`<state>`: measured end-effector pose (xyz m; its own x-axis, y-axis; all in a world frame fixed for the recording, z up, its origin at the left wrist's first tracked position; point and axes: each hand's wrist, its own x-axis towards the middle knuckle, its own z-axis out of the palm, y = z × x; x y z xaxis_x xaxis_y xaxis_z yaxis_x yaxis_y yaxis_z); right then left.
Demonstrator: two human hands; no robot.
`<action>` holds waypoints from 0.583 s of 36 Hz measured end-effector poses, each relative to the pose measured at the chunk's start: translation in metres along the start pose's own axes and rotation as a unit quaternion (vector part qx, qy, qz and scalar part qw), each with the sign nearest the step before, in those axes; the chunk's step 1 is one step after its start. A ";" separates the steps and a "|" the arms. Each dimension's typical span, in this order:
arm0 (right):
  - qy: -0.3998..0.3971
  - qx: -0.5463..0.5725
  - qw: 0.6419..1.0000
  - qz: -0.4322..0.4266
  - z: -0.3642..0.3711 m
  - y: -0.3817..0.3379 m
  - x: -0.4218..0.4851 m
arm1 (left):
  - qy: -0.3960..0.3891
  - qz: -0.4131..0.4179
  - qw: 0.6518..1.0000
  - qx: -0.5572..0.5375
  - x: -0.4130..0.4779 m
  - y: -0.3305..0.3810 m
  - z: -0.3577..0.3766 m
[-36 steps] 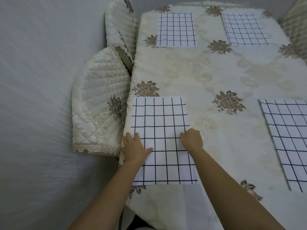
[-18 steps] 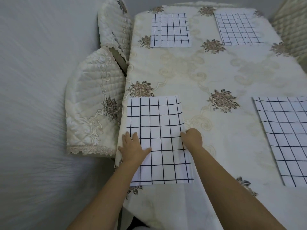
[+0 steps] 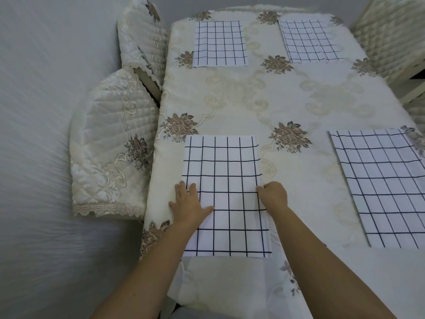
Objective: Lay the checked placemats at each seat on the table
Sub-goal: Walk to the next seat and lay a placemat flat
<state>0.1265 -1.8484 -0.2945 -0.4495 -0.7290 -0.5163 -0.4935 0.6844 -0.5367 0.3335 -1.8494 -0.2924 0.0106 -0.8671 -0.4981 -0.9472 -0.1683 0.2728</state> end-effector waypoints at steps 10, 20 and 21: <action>0.017 -0.008 1.000 0.001 -0.016 0.016 0.002 | 0.004 0.003 1.000 -0.010 -0.008 0.018 0.012; 0.018 -0.008 1.000 -0.013 -0.012 0.012 0.006 | 0.007 -0.010 0.999 -0.032 -0.016 0.020 0.016; 0.018 -0.007 1.000 -0.016 -0.012 0.012 0.007 | 0.007 -0.011 0.999 -0.036 -0.017 0.020 0.016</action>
<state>0.1084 -1.8456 -0.2961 -0.4604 -0.7504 -0.4743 -0.5187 0.6610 -0.5422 0.3093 -1.8304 -0.2921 0.0356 -0.8693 -0.4931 -0.9214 -0.2196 0.3206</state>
